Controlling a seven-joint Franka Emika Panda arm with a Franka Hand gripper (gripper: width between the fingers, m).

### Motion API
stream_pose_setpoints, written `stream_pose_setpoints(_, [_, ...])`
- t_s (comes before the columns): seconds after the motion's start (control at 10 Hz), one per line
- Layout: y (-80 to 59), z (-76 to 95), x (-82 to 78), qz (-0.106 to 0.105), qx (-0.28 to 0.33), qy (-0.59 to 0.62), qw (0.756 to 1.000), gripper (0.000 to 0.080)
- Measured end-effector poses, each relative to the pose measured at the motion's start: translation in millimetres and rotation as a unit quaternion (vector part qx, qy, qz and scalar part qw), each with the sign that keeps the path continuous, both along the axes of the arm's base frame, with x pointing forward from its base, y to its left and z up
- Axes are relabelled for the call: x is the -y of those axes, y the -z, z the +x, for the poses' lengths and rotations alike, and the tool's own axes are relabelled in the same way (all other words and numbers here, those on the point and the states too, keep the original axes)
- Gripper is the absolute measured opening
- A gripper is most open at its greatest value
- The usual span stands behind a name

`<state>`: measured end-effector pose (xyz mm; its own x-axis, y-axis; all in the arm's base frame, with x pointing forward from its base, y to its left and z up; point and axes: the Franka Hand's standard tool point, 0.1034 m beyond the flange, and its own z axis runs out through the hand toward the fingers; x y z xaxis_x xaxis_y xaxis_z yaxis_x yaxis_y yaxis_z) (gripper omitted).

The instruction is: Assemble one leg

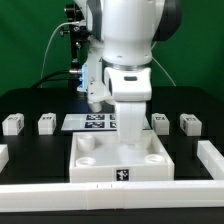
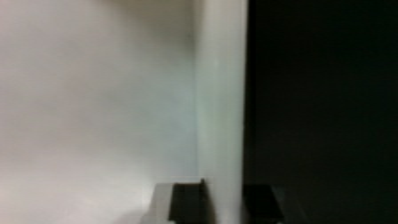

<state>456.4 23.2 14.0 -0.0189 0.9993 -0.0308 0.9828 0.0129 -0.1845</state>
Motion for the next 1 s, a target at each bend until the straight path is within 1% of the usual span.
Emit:
stream_pose_setpoints(0.6, [-0.6, 28.4, -49.7, 0.008, 0.012, 0.003, 1.000, 0.0077])
stream_pose_setpoints(0.8, [-0.6, 35.9, -57.8, 0.010, 0.015, 0.003, 1.000, 0.0077])
stream_pose_setpoints(1.0, [-0.7, 36.5, -59.5, 0.010, 0.017, 0.007, 1.000, 0.0077])
